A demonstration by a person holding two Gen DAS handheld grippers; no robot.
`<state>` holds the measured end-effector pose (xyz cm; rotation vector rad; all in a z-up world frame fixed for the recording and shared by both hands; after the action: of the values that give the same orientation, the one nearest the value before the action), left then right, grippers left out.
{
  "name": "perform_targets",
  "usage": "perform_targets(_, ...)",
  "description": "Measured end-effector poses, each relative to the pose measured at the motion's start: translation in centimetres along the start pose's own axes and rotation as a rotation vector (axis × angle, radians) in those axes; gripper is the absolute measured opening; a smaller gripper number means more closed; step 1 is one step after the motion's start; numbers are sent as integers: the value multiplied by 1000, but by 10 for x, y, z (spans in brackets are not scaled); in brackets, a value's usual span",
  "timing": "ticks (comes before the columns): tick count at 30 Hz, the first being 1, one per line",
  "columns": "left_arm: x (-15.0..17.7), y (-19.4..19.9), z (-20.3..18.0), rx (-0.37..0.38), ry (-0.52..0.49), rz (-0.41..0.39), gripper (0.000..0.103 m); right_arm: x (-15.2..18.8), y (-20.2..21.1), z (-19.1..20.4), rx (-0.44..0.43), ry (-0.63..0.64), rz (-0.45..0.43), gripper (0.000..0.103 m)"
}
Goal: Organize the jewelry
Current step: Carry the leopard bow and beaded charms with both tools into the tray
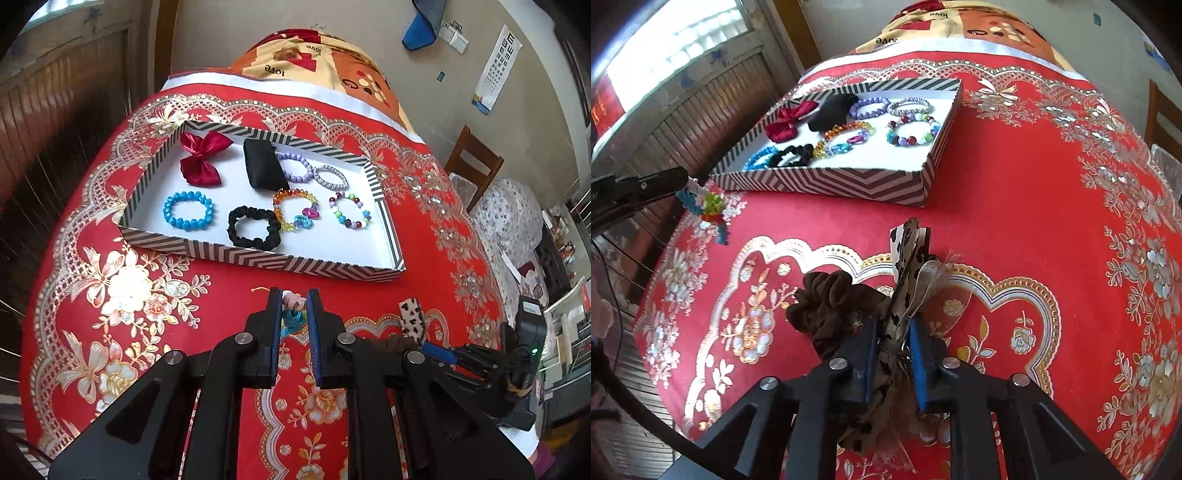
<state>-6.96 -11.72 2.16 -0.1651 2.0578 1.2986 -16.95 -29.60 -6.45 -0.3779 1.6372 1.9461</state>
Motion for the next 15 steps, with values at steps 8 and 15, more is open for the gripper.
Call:
perform_targets(8, -19, 20, -5, -1, -19, -44, 12, -21, 41, 3, -16, -5, -86, 15)
perform_targets(15, -37, 30, -14, -4, -47, -74, 12, -43, 63, 8, -27, -3, -143, 15)
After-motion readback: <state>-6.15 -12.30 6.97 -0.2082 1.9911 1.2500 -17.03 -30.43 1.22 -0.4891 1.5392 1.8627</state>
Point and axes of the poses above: each gripper's, at about its wrist camera, not at the fingertips, and y roughly against the way its jaws point, z to its left, x to its underside, the point moved 3 cm from there along -y, roughly the way its jaws point, and after that the axes turned 4 degrees about -z, right-handed, at the moved point
